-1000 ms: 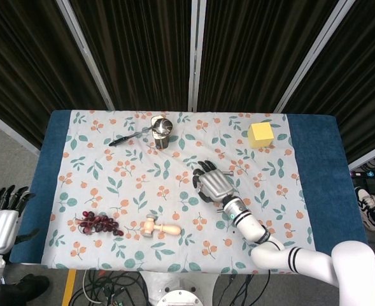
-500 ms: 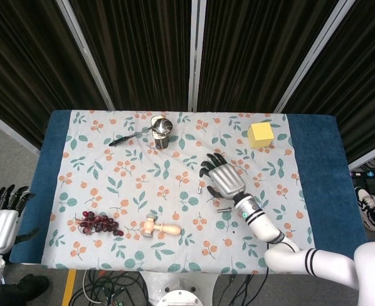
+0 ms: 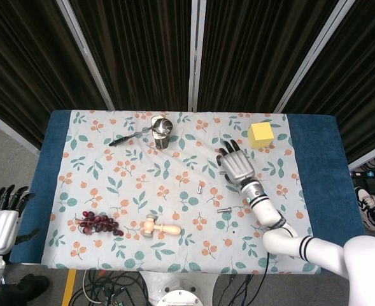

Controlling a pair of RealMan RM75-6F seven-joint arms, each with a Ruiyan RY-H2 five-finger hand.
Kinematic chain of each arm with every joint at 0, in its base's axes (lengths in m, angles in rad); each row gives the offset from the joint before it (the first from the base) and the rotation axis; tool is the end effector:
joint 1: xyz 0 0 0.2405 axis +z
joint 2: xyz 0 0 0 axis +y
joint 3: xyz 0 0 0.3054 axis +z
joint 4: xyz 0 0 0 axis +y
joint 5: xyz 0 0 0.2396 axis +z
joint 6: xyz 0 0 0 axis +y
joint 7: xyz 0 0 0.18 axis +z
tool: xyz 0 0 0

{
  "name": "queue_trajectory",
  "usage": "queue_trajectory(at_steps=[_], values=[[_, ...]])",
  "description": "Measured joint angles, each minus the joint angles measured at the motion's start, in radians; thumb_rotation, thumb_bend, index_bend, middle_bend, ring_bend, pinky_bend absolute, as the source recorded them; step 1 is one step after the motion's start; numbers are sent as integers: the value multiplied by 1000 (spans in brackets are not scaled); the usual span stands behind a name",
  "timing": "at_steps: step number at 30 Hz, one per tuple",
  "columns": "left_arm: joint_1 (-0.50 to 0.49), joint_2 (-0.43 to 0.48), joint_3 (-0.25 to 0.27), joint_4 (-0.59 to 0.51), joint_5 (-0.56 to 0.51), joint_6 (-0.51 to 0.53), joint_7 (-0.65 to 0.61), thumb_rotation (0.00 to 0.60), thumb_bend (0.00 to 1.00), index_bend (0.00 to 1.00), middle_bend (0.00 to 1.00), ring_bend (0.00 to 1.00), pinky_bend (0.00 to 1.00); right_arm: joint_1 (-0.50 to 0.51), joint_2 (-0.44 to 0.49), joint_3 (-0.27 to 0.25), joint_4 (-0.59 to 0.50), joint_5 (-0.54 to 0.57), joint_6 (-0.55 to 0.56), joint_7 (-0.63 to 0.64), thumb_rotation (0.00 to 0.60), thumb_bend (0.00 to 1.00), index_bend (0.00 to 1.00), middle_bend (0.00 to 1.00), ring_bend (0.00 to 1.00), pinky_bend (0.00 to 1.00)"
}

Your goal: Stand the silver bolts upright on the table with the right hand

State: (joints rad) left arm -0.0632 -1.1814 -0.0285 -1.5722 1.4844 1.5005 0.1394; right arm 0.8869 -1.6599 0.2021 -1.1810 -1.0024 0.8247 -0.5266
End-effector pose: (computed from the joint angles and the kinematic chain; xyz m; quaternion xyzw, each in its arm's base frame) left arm -0.3778 0.2103 0.1336 -0.6084 -0.3646 -0.3426 0.6161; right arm -0.1720 -0.4814 -0.0826 0.7841 -0.2899 0.2830 0.4701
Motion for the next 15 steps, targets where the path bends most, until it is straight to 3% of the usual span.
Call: queue_trajectory(at_steps=[15], values=[[7,-2,2,6,-5,1,-10,600,0,232,127,1,0,37,-124,-26,167,50,-18,-97,600,188,473,212,0,0]])
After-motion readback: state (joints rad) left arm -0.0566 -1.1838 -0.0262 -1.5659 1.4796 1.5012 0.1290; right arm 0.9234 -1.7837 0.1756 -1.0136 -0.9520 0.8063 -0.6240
